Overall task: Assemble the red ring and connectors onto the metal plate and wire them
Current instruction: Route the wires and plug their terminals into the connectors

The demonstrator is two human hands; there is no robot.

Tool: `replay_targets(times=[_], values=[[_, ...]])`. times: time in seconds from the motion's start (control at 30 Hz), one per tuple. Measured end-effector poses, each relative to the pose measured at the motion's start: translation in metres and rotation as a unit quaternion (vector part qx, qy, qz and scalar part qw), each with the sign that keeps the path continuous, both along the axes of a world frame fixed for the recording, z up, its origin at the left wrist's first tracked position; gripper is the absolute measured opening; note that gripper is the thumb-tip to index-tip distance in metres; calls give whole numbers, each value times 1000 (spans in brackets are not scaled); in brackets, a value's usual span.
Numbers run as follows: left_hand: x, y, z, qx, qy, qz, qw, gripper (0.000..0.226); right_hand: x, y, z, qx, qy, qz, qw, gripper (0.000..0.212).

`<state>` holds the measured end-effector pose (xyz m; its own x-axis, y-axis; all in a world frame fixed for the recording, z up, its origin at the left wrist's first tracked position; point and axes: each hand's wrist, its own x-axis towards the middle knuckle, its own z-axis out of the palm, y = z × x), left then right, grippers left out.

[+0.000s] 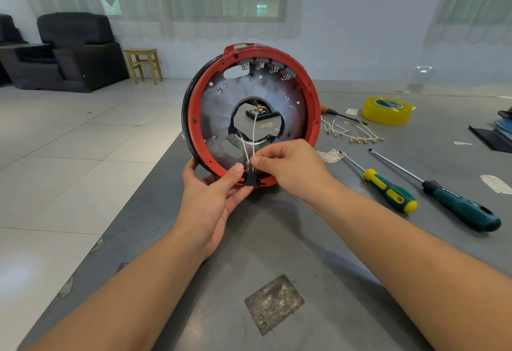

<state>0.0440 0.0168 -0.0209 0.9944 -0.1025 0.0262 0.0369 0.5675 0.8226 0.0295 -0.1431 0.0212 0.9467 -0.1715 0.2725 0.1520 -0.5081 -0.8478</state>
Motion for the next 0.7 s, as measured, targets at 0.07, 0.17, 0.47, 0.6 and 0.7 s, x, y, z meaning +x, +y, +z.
replay_targets(times=[0.07, 0.17, 0.47, 0.6, 0.7], values=[[1, 0, 0, -3, -1, 1, 1000, 66, 0, 0, -1, -15, 0, -2, 1000, 9], [2, 1, -2, -4, 4, 5, 1000, 69, 1, 1, -2, -27, 3, -1, 1000, 9], [3, 2, -3, -15, 7, 10, 1000, 73, 1, 1, -2, -36, 7, 5, 999, 9], [4, 2, -3, -18, 10, 13, 1000, 70, 2, 1, -3, -54, 11, 11, 998, 12], [4, 3, -3, -18, 12, 13, 1000, 72, 3, 1, -2, -66, 17, 15, 998, 15]])
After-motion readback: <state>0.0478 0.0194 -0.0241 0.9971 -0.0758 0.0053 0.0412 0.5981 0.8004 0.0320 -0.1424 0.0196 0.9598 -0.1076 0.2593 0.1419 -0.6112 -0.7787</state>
